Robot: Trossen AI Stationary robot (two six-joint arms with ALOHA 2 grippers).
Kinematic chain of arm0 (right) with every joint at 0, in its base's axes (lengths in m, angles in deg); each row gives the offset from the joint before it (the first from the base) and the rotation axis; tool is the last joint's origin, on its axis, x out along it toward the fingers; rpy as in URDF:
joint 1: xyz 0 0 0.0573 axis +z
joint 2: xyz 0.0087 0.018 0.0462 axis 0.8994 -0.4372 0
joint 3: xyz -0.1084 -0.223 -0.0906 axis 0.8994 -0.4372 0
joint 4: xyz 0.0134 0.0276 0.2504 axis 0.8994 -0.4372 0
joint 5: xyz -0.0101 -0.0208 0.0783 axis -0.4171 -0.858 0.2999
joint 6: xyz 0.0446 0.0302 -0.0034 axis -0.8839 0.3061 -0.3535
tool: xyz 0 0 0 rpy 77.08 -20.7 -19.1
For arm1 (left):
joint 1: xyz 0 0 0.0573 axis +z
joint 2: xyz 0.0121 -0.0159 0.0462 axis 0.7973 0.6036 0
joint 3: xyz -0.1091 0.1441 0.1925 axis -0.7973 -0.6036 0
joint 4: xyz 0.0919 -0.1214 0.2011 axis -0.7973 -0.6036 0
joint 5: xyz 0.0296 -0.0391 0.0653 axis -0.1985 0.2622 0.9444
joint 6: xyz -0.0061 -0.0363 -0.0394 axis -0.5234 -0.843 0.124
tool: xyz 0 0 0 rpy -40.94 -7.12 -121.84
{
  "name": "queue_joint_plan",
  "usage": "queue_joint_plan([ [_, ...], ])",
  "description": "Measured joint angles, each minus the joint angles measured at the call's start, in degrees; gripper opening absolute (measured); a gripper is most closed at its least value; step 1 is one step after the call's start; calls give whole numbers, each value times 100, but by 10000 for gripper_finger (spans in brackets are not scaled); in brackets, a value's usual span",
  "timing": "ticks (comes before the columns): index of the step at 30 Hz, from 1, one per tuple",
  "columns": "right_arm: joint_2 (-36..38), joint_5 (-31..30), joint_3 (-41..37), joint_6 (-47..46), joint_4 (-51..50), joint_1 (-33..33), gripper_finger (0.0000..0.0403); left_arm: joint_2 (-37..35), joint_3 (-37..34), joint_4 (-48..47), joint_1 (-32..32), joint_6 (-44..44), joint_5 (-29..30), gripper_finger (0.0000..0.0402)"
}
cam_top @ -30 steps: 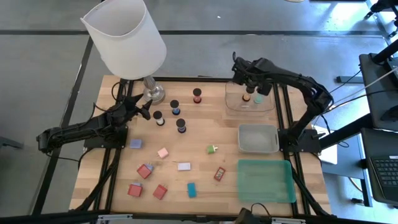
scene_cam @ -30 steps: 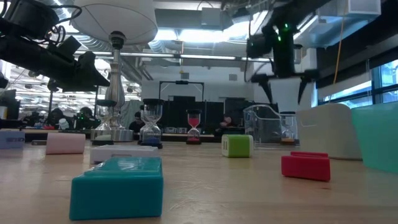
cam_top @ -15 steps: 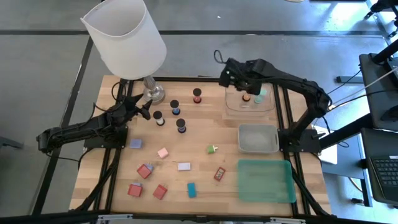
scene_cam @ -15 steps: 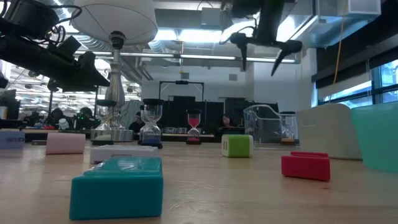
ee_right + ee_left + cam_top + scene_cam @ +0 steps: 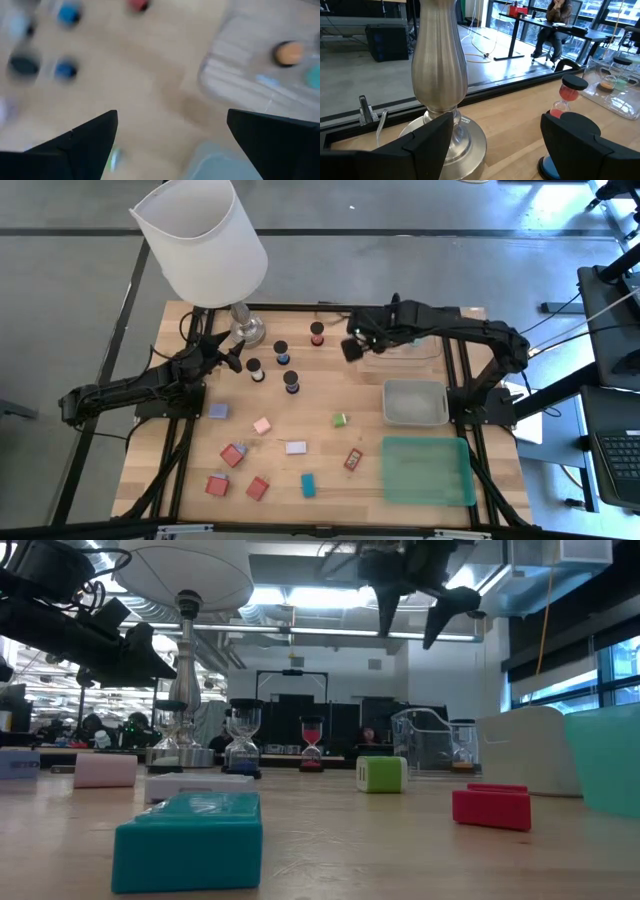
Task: Pick & Place Office items
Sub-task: Put the green charger adapter into the white bin
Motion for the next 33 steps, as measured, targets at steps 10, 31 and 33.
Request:
queue_joint_plan([
  [10, 0, 443, 0, 722, 327, 947, 375, 0, 0, 0, 0, 0, 0, 297],
  [31, -1519, -2278, -11, 2269, 1483, 3005, 375, 0, 1, -41, 1, 0, 0, 297],
  [33, -1607, -2303, -4, 2211, 1490, 2987, 375, 0, -1, -39, -1, -1, 0, 297],
])
